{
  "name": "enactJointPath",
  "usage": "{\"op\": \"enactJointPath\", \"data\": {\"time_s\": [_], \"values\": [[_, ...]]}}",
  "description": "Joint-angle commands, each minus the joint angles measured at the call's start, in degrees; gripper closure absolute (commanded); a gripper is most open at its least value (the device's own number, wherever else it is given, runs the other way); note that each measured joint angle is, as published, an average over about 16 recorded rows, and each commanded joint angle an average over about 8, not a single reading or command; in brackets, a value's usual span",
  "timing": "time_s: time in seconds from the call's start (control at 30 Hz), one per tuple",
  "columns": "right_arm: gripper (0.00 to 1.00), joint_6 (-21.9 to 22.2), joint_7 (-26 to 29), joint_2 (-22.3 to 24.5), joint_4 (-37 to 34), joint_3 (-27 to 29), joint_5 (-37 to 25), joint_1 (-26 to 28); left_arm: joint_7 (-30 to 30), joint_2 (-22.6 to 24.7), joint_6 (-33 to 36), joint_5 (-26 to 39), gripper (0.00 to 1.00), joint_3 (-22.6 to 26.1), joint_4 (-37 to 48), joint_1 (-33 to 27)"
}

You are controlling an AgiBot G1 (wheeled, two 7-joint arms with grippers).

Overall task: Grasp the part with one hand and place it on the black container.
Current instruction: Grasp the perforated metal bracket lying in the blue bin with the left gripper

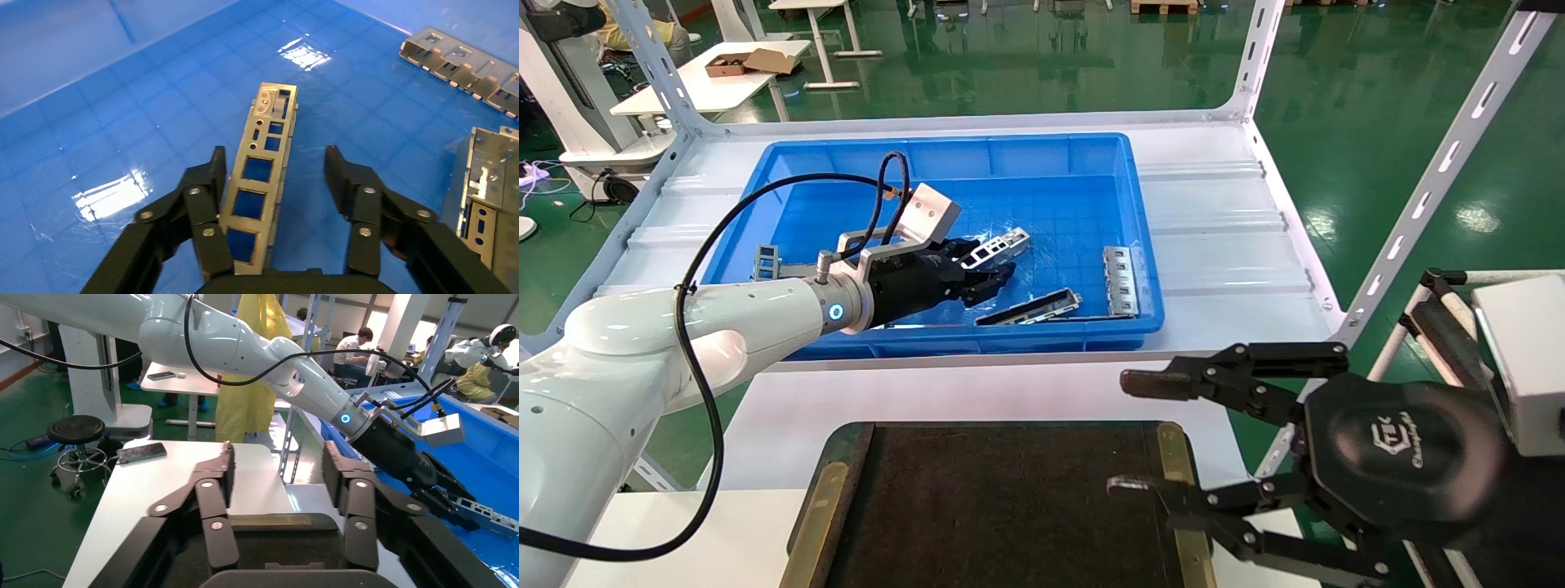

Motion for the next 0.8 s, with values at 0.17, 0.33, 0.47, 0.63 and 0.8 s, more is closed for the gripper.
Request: {"op": "enactJointPath", "data": {"time_s": [0.17,0.33,0.47,0.63,0.8], "values": [[1.00,0.00,0.00,0.00,0.00,-0.01,0.00,0.00,0.15,-0.16,0.35,-0.79,1.00,0.07,0.40,0.26],[1.00,0.00,-0.01,0.00,0.00,-0.01,0.01,0.00,0.51,-0.36,1.01,-1.43,1.00,-0.01,0.55,0.17],[1.00,0.01,-0.01,0.01,0.00,-0.02,0.01,0.00,1.39,-0.78,2.28,-1.65,1.00,0.06,0.32,-0.39],[1.00,0.01,-0.01,0.01,0.00,-0.02,0.01,0.01,3.13,-1.77,5.39,-1.74,1.00,0.16,-0.34,-1.81],[1.00,0.01,-0.01,0.01,0.00,-0.03,0.02,0.01,4.51,-3.45,11.04,-2.09,1.00,0.10,-1.50,-3.63]]}}
